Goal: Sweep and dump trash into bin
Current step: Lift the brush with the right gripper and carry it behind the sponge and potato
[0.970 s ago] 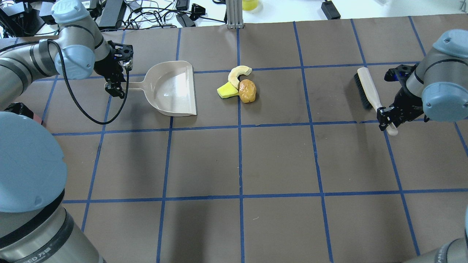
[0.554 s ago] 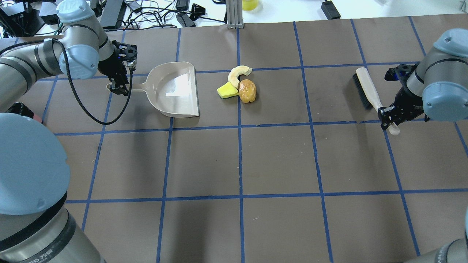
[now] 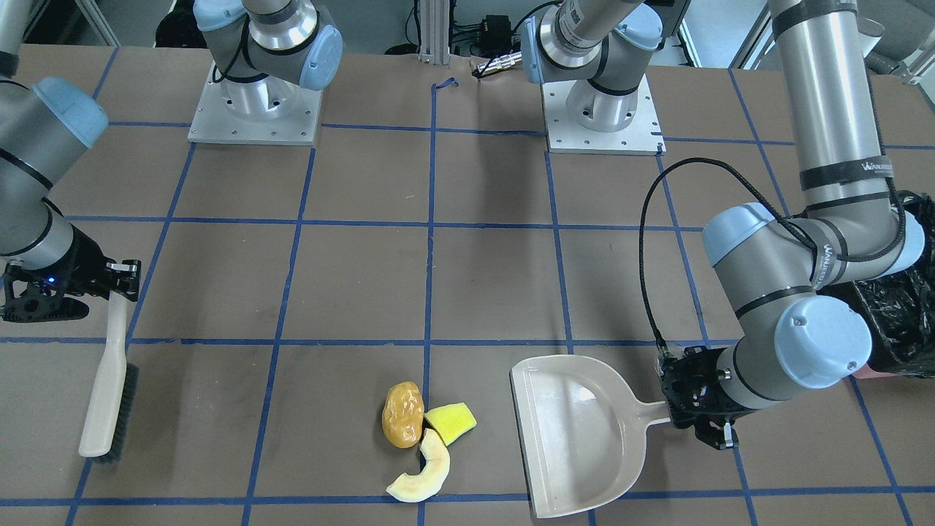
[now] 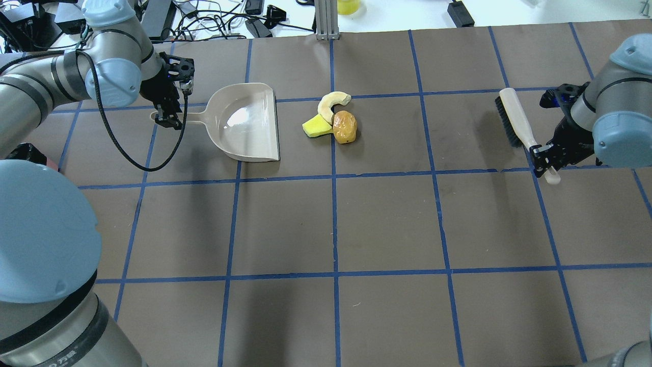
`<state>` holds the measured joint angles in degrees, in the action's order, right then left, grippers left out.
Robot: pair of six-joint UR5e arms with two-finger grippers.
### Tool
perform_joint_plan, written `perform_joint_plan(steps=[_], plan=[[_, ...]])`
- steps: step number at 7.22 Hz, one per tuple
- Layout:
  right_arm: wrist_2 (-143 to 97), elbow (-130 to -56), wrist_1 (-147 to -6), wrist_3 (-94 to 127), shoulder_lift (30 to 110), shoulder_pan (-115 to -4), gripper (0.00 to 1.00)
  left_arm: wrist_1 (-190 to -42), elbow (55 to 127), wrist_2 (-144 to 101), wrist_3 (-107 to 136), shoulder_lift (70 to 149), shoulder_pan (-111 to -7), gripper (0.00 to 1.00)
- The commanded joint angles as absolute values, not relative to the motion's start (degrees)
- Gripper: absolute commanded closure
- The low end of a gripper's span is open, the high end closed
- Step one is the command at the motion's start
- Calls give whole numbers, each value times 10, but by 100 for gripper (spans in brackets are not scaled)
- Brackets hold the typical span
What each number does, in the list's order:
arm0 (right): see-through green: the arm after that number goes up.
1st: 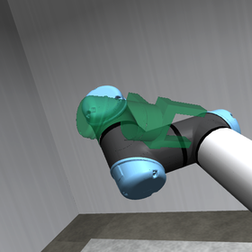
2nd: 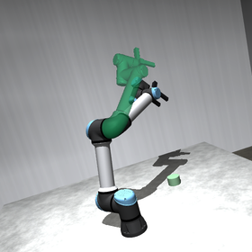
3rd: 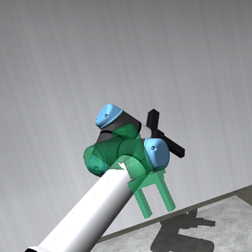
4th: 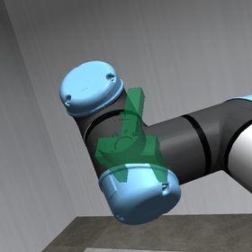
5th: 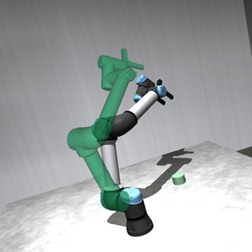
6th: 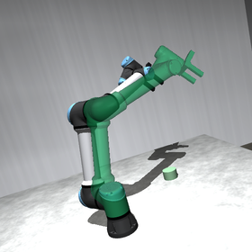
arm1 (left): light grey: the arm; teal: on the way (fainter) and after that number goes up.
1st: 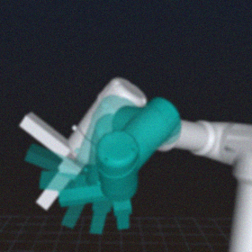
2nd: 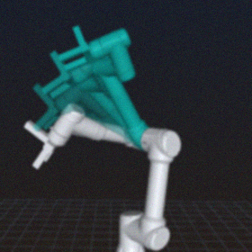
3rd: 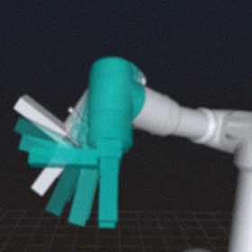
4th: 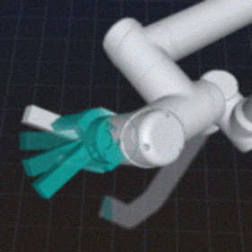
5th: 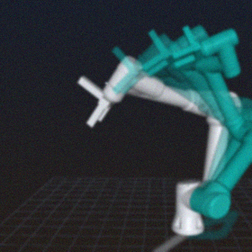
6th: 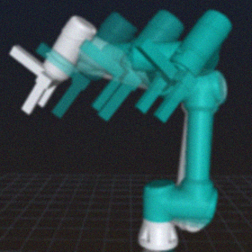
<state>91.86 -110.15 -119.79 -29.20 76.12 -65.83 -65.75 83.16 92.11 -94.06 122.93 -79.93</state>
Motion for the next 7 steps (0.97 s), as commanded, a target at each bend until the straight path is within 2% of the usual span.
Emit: perform_joint_plan(steps=[1, 4, 7], plan=[[918, -1097, -1192, -292, 767, -659, 100, -667, 826, 926, -942, 1230, -805, 95], [926, -1079, -1180, -260, 773, -700, 100, -675, 826, 954, -943, 1235, -812, 95], [941, -981, -1052, -89, 751, -827, 100, -674, 825, 962, -940, 1238, -817, 95]])
